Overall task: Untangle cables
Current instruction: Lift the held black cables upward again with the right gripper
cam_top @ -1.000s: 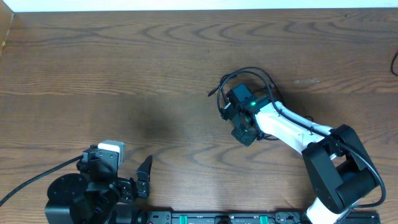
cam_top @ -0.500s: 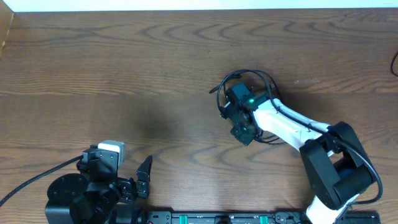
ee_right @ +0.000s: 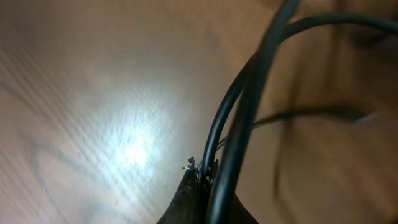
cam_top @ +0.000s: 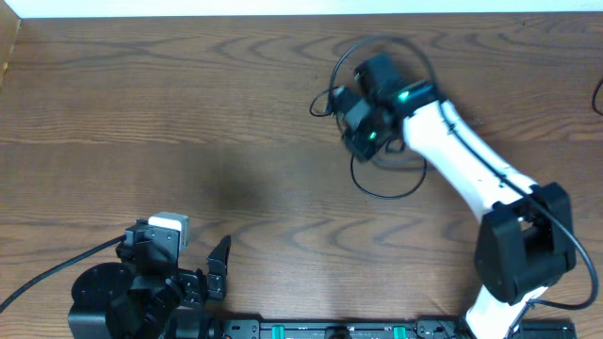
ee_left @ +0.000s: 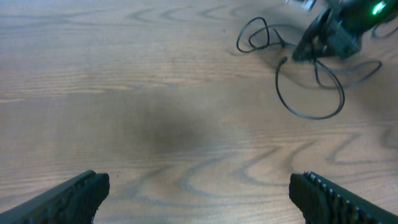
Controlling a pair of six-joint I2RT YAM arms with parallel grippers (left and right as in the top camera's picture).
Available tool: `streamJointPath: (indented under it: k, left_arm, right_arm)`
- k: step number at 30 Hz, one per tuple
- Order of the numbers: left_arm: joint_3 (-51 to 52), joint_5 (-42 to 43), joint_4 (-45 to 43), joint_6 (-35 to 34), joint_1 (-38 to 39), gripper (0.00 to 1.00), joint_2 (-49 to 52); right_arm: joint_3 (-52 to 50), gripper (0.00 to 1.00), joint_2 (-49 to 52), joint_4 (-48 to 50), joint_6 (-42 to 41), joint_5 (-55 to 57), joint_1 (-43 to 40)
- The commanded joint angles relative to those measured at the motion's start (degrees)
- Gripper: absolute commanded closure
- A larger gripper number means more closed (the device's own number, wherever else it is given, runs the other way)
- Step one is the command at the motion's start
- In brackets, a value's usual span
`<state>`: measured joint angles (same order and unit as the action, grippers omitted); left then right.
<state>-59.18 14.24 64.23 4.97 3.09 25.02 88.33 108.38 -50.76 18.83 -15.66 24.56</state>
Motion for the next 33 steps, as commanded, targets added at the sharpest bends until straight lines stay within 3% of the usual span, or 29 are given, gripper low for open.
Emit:
streamJointPath:
  k: [1, 5, 8, 13, 16, 21, 25, 30, 33]
  left_arm:
    - [-0.4, 0.1, 0.0, 1.0, -0.1, 0.0, 0.0]
    - [-0.4, 0.1, 0.0, 1.0, -0.1, 0.0, 0.0]
    - [-0.4, 0.1, 0.0, 1.0, -0.1, 0.0, 0.0]
    - [-0.4, 0.1, 0.0, 1.0, -0.1, 0.0, 0.0]
    - [-0.4, 0.1, 0.0, 1.0, -0.1, 0.0, 0.0]
    - [-0.4, 0.1, 0.1, 1.0, -0.1, 0.0, 0.0]
    - [-0.4, 0.1, 0.0, 1.0, -0.1, 0.0, 0.0]
    - [-0.4, 0.1, 0.0, 1.0, -0.1, 0.0, 0.0]
    - [-0.4, 0.1, 0.0, 1.0, -0.1, 0.0, 0.0]
  right_arm:
    - [5.2, 0.99, -1.9, -0.7, 4.5, -1.9, -3.7]
    - [9.9, 0.99, -1.9, 0.7, 6.1, 6.8, -7.8]
    - [10.9, 0.99, -1.9, 3.7, 5.8, 6.1, -11.8]
    - [8.1, 0.99, -1.9, -1.4, 2.3, -9.0, -14.1]
    - [3.2, 0.99, -1.9, -2.8, 2.2, -11.5, -11.5]
    - [-5.6, 0.99, -1.9, -3.5, 2.2, 2.7, -4.2]
    - [-12.2, 0.99, -1.9, -2.1, 2.2, 3.9, 0.3]
    - [-21.1, 0.85, -1.9, 7.1, -1.9, 11.2, 3.0]
    - [-23.5, 0.69, -1.9, 10.8, -2.8, 12.1, 3.5]
